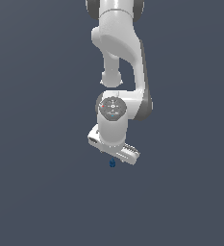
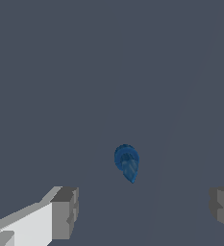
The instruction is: Pick up the object and move it to a goal position.
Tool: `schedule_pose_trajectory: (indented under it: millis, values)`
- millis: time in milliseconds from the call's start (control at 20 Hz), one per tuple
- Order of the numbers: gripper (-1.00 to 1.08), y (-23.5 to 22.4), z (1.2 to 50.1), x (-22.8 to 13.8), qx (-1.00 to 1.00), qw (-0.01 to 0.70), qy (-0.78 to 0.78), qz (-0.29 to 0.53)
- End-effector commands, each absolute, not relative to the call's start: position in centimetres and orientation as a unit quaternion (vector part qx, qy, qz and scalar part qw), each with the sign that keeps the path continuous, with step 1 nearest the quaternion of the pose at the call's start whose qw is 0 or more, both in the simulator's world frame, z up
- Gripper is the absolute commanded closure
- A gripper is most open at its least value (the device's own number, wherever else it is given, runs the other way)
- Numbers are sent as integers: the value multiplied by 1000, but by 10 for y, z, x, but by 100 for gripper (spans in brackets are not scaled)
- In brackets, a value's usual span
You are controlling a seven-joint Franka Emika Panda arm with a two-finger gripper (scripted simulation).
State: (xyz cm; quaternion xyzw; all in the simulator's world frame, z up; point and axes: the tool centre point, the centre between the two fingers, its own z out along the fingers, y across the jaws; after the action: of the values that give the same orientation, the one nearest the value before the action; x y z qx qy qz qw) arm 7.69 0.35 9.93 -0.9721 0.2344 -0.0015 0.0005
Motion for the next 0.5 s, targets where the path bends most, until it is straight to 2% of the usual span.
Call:
schedule_pose_trajectory:
  millis: [0,450]
  values:
    - [-92,3,95,79,-969,0,245,-1]
    - [-92,3,86,79,-969,0,249,0]
